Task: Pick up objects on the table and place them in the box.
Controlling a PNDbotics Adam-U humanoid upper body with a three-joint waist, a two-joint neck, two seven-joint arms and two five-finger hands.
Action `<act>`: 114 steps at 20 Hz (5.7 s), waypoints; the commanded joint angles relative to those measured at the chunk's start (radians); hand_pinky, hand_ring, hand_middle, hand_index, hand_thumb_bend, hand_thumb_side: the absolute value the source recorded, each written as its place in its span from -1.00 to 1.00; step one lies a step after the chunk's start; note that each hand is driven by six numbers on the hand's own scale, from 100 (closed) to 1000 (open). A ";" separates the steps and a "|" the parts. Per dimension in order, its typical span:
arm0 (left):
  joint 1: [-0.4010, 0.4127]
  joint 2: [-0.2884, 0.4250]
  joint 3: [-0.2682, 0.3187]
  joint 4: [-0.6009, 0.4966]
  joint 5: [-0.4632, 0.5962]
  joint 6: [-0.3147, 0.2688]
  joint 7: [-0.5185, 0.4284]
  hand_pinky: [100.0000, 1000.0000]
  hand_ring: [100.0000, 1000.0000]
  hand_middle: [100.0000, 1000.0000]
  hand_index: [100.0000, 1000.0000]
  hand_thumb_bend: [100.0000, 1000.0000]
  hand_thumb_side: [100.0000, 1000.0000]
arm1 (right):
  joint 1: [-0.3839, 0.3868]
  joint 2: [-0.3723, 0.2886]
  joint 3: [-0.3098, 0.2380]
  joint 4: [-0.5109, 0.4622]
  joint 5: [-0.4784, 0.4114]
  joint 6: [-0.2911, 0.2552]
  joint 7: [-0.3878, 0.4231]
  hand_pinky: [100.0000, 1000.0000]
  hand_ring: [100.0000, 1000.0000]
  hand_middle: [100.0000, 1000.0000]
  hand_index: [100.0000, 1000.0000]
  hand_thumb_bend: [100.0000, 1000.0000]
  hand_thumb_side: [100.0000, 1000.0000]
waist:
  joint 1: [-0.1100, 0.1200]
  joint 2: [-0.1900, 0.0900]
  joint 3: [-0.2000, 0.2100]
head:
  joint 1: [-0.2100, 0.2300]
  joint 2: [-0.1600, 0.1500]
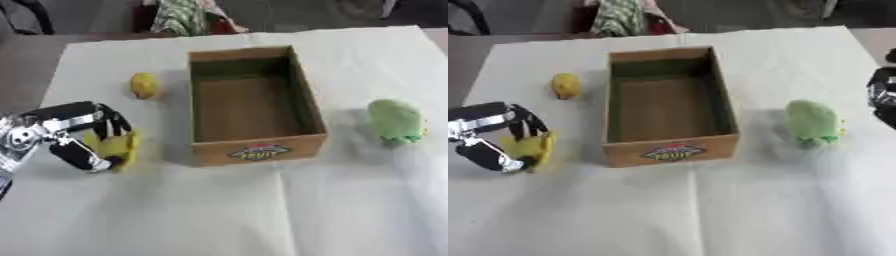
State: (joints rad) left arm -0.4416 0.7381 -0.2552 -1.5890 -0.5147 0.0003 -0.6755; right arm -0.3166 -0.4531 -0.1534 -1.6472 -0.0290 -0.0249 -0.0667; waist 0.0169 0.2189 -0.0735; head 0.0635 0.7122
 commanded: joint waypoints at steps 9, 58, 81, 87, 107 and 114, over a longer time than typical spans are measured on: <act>-0.008 0.013 0.024 0.009 -0.044 -0.002 0.015 -0.01 -0.42 -0.42 -0.01 -1.00 -1.00 | -0.007 -0.029 -0.008 -0.013 0.000 -0.001 -0.002 0.31 0.50 0.47 0.56 -1.00 -0.92 | -0.002 -0.017 0.003 | -0.004 0.005; -0.510 -0.473 -0.007 0.471 -0.376 -0.135 0.317 0.29 0.03 0.04 0.42 0.45 -0.50 | -0.049 -0.006 -0.011 -0.043 0.020 0.034 -0.126 0.44 0.55 0.43 0.47 -1.00 -1.00 | -0.035 -0.013 -0.102 | 0.078 -0.017; -0.457 -0.232 0.219 0.349 -0.304 0.101 0.419 0.43 0.18 0.27 0.54 0.48 -0.28 | -0.034 -0.018 -0.017 -0.036 0.021 0.030 -0.114 0.39 0.52 0.41 0.48 -1.00 -1.00 | -0.020 -0.019 -0.071 | 0.048 -0.025; -0.437 -0.193 0.230 0.479 -0.382 0.121 0.339 0.43 0.21 0.25 0.52 0.20 -0.54 | -0.031 -0.019 -0.018 -0.035 0.021 0.029 -0.113 0.39 0.52 0.41 0.48 -1.00 -1.00 | -0.020 -0.017 -0.067 | 0.041 -0.025; -0.433 -0.240 0.217 0.672 -0.467 0.085 0.272 0.22 -0.12 -0.11 0.27 -0.59 -1.00 | -0.031 -0.014 -0.017 -0.035 0.021 0.029 -0.110 0.39 0.51 0.41 0.48 -1.00 -0.99 | -0.024 -0.013 -0.070 | 0.041 -0.024; -0.434 -0.245 0.223 0.647 -0.434 0.080 0.345 -0.08 -0.73 -0.77 -0.40 -1.00 -1.00 | -0.030 -0.014 -0.017 -0.035 0.022 0.029 -0.111 0.38 0.51 0.41 0.48 -1.00 -0.99 | -0.025 -0.013 -0.070 | 0.040 -0.023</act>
State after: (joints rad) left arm -0.8622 0.4748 -0.0342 -0.9224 -0.9556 0.0812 -0.3475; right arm -0.3379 -0.4394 -0.1604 -1.6668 -0.0151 0.0051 -0.1800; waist -0.0053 0.2214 -0.1429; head 0.1039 0.6936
